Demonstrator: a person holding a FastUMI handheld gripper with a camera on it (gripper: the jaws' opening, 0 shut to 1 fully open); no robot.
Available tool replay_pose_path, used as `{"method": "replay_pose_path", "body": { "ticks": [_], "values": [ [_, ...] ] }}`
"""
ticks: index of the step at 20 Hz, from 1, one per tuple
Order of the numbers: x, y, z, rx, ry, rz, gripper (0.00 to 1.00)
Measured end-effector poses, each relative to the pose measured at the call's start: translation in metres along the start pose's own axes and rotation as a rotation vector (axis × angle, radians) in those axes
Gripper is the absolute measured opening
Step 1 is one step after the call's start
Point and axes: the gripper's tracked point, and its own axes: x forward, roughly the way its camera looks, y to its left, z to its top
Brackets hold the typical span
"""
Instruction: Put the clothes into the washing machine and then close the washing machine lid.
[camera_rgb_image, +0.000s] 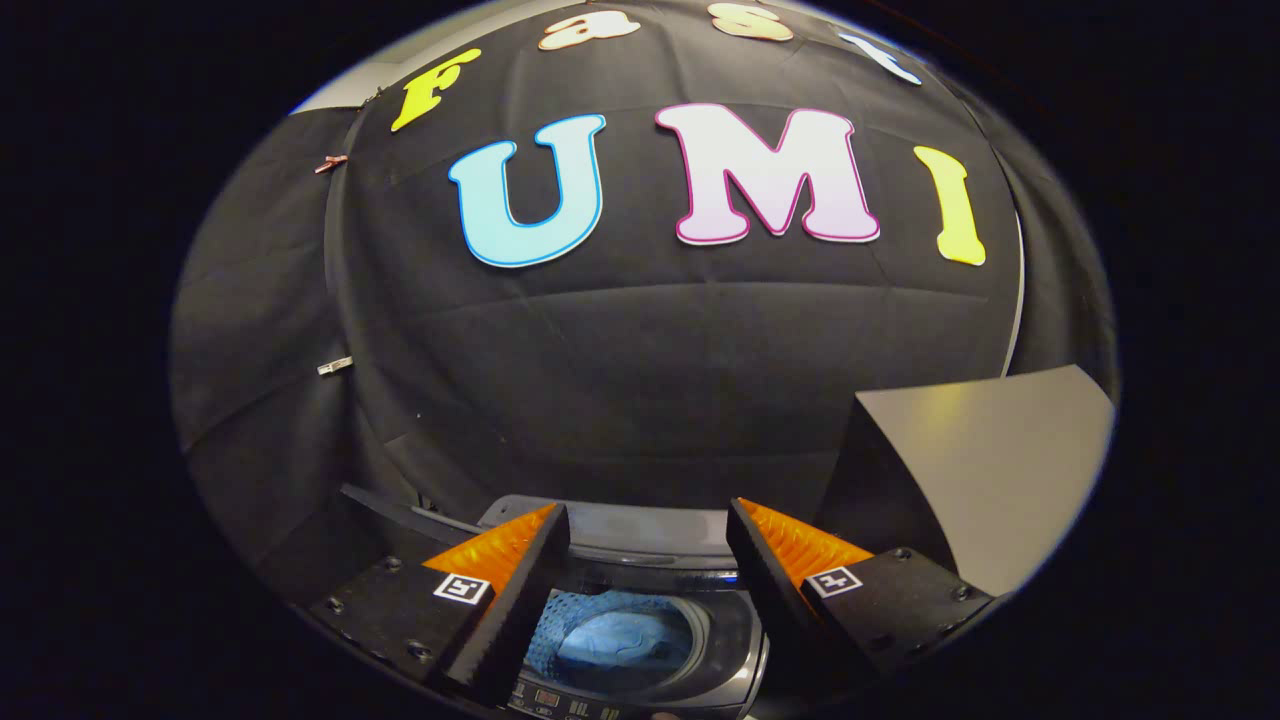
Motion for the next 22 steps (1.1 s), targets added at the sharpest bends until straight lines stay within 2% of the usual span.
{"method": "replay_pose_path", "body": {
  "ticks": [3,6,16,22],
  "values": [
    [-0.005,-0.003,-0.022,0.017,0.058,-0.003,0.98],
    [-0.014,0.002,-0.025,-0.001,0.046,0.005,0.97],
    [-0.058,0.003,0.013,-0.063,-0.09,0.037,0.99],
    [-0.114,0.001,0.055,-0.069,-0.235,0.073,0.98]
  ]
}}
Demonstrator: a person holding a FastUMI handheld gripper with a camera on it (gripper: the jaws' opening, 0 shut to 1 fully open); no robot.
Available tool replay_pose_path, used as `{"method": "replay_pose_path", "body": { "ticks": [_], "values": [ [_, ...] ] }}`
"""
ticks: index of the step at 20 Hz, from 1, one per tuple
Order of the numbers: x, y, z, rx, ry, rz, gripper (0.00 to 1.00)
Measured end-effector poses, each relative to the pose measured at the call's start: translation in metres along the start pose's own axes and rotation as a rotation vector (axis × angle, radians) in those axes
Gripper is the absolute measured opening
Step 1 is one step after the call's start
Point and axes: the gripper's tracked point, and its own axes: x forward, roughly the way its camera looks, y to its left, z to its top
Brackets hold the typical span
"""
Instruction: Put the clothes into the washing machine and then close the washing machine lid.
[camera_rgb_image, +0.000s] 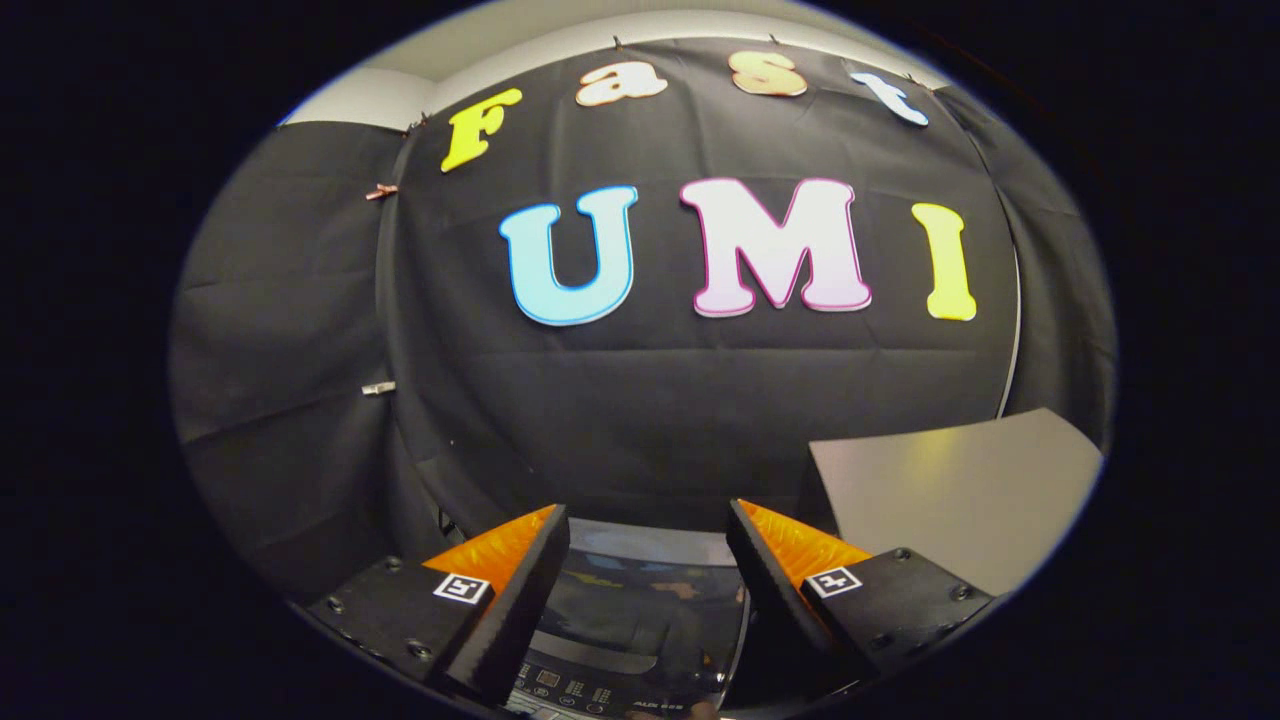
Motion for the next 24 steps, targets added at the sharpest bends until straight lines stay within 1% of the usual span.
{"method": "replay_pose_path", "body": {
  "ticks": [7,11,14,19,21,24],
  "values": [
    [-0.074,-0.018,0.067,-0.037,-0.186,-0.016,0.98],
    [-0.122,-0.024,0.097,-0.044,-0.284,0.0,0.98],
    [-0.159,-0.036,0.115,-0.057,-0.337,-0.007,0.98],
    [-0.221,-0.052,0.142,-0.079,-0.439,-0.027,0.98],
    [-0.241,-0.057,0.144,-0.084,-0.468,-0.028,0.98],
    [-0.267,-0.063,0.14,-0.088,-0.476,-0.014,0.98]
  ]
}}
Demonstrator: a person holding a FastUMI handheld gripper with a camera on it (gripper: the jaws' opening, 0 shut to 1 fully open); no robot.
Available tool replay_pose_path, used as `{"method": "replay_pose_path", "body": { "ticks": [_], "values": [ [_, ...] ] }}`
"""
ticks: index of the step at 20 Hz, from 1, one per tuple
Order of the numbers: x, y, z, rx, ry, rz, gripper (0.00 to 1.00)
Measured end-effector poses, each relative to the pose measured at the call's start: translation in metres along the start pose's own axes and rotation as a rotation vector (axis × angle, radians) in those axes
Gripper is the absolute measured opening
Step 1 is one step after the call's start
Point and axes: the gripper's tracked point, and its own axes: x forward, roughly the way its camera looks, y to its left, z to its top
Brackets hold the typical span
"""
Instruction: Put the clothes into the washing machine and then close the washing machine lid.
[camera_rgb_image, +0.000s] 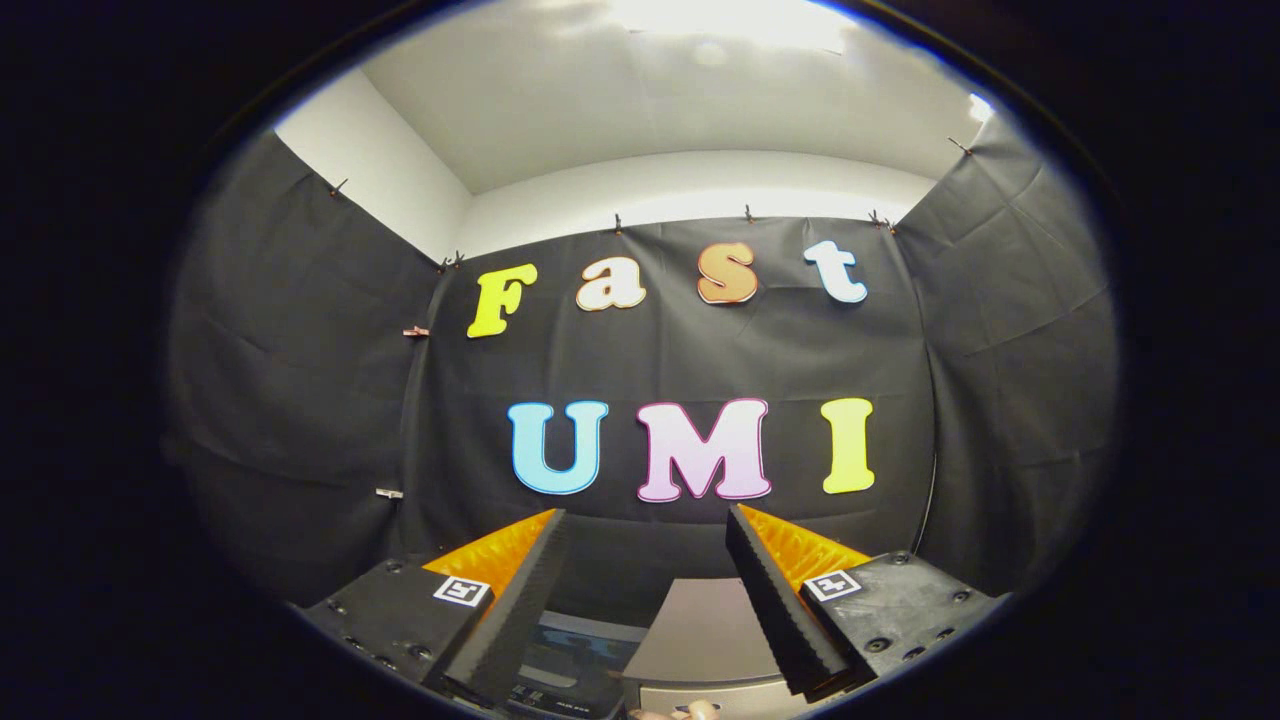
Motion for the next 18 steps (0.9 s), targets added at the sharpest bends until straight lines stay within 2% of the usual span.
{"method": "replay_pose_path", "body": {
  "ticks": [6,10,18],
  "values": [
    [-0.033,-0.018,0.013,-0.039,-0.044,0.009,0.98],
    [-0.051,-0.036,0.025,-0.061,-0.088,-0.035,0.98],
    [-0.075,-0.042,0.042,-0.07,-0.141,-0.063,0.97]
  ]
}}
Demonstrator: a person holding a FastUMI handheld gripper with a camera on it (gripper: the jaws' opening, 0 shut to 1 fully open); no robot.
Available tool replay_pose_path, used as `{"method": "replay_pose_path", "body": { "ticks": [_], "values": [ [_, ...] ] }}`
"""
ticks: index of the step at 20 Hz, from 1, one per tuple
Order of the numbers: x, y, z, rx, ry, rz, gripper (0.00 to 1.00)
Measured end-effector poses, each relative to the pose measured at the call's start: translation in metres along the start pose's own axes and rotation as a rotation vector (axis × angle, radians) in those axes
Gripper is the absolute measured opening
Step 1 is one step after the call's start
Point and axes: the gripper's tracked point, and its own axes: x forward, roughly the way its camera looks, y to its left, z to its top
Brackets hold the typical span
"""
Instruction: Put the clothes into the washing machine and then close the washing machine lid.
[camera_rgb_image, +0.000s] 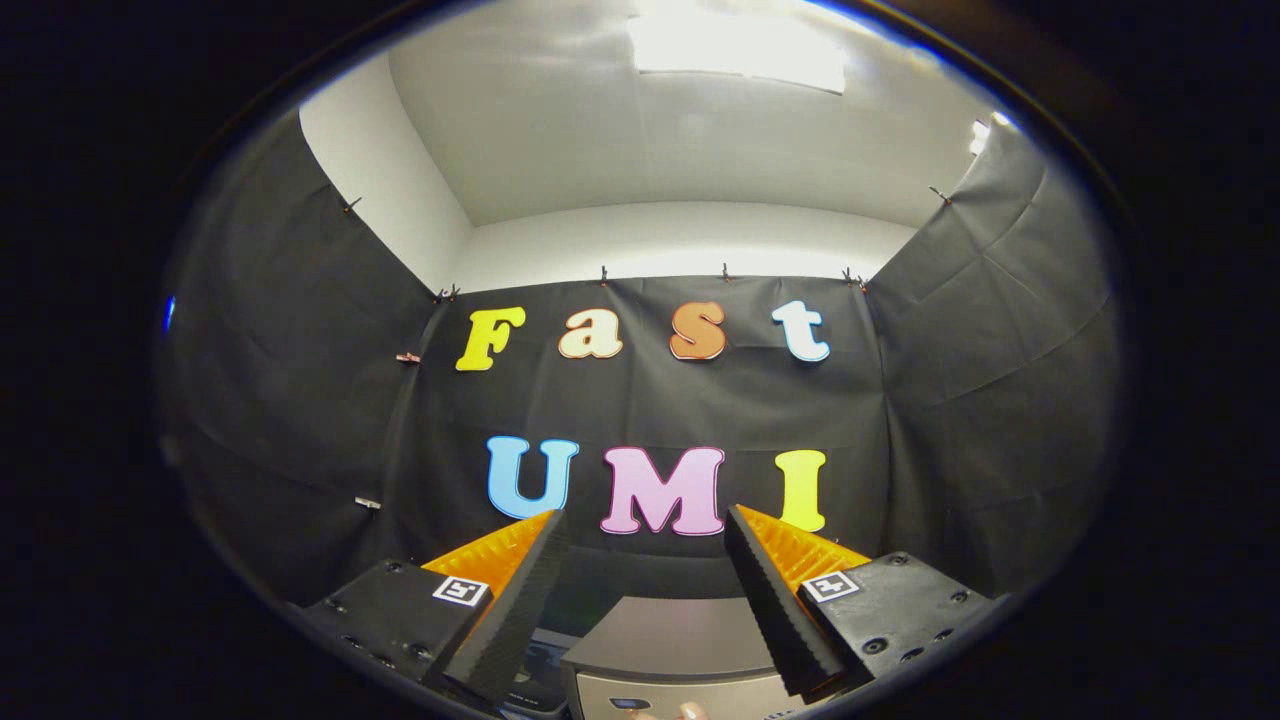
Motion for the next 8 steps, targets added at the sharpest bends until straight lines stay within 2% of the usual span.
{"method": "replay_pose_path", "body": {
  "ticks": [8],
  "values": [
    [-0.0035,-0.0014,0.003,0.0,0.001,-0.017,0.98]
  ]
}}
